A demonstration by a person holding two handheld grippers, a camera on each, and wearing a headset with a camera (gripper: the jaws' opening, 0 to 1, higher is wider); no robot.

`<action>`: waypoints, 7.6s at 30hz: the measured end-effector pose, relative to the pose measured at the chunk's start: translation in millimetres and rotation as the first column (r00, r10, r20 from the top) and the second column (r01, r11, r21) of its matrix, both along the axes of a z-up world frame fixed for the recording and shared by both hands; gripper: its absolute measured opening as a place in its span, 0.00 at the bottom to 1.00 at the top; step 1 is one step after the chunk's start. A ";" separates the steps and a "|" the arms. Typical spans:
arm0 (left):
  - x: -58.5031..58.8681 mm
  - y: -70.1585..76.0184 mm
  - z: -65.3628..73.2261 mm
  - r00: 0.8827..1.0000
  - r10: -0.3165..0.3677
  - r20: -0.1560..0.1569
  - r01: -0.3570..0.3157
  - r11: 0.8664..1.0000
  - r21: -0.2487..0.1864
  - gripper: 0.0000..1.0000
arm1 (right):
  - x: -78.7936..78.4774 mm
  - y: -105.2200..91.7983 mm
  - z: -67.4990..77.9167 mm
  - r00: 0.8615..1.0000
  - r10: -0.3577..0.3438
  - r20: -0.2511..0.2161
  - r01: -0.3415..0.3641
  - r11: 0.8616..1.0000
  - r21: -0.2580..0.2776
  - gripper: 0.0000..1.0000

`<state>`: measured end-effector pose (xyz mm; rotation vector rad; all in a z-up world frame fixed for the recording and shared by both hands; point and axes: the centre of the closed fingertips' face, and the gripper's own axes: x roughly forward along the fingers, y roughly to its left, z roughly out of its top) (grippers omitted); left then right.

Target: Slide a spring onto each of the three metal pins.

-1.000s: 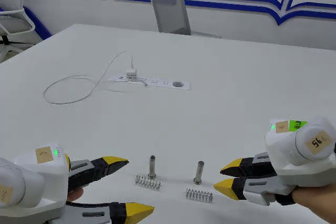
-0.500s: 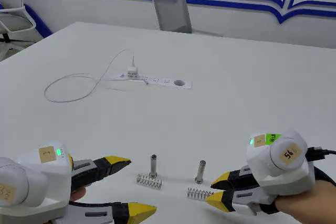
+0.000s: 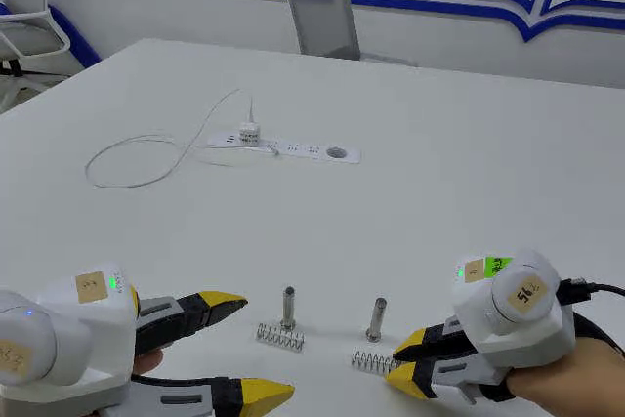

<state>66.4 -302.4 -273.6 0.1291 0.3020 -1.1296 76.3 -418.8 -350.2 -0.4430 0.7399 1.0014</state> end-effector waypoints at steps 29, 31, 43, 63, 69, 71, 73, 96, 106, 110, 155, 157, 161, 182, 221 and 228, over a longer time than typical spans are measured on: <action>-26.1 -40.2 -11.2 0.984 -0.178 0.007 0.177 0.981 0.074 0.54 | -34.1 19.5 42.7 0.994 0.111 0.001 -0.111 0.994 0.005 0.11; -28.0 -45.3 -9.5 0.980 -0.198 0.018 0.196 0.977 0.077 0.52 | -37.6 22.1 47.7 0.991 0.132 0.005 -0.132 0.991 0.001 0.11; -37.4 -56.6 -5.0 0.960 -0.276 0.051 0.271 0.959 0.084 0.37 | -55.5 40.1 62.8 0.971 0.241 0.000 -0.241 0.970 -0.011 0.11; -46.1 -61.6 -6.0 0.940 -0.334 0.074 0.328 0.941 0.086 0.12 | -63.8 47.5 79.7 0.956 0.292 0.005 -0.292 0.956 -0.004 0.11; -44.9 -62.0 -4.7 0.940 -0.333 0.077 0.326 0.941 0.084 0.12 | -61.7 53.4 93.5 0.955 0.293 0.036 -0.293 0.956 0.017 0.11; -45.1 -62.4 -4.3 0.939 -0.334 0.080 0.327 0.941 0.086 0.12 | -61.3 55.8 97.3 0.955 0.295 0.046 -0.296 0.955 0.021 0.11; -45.4 -62.6 -4.1 0.939 -0.334 0.081 0.327 0.941 0.086 0.12 | -61.2 58.6 100.9 0.954 0.295 0.055 -0.297 0.954 0.032 0.11; -49.3 -70.2 2.1 0.939 -0.333 0.092 0.327 0.943 0.067 0.11 | -61.8 88.9 118.5 0.938 0.324 0.122 -0.335 0.939 0.082 0.12; -45.2 -68.3 5.8 0.944 -0.315 0.092 0.312 0.949 0.047 0.11 | -57.9 87.3 117.3 0.945 0.303 0.122 -0.315 0.945 0.093 0.13; -44.9 -67.9 5.1 0.945 -0.314 0.089 0.311 0.949 0.045 0.11 | -57.5 87.0 116.7 0.947 0.298 0.122 -0.310 0.946 0.097 0.12; -12.1 -17.3 3.6 0.992 -0.108 0.061 0.107 0.994 0.017 0.35 | -8.2 37.5 141.3 0.978 0.045 0.206 -0.087 0.976 0.199 0.12; -9.6 -14.6 2.6 0.994 -0.092 0.056 0.092 0.996 0.018 0.37 | -5.5 34.8 140.8 0.977 0.033 0.212 -0.076 0.977 0.198 0.12; -6.1 -9.5 2.6 0.997 -0.065 0.050 0.065 0.998 0.012 0.42 | 1.3 28.7 140.5 0.975 -0.003 0.223 -0.044 0.978 0.202 0.12; -0.7 2.6 -1.3 1.000 0.006 0.019 -0.006 1.000 0.001 0.57 | 36.3 14.3 113.3 0.963 -0.174 0.205 0.122 0.962 0.245 0.12; 5.3 5.8 -1.7 1.000 0.022 0.010 -0.022 1.000 -0.003 0.59 | 44.9 11.5 54.3 0.971 -0.204 0.123 0.175 0.961 0.215 0.12; 5.3 6.3 -1.6 1.000 0.023 0.010 -0.023 1.000 -0.002 0.59 | 44.8 9.9 47.2 0.973 -0.201 0.116 0.176 0.965 0.196 0.12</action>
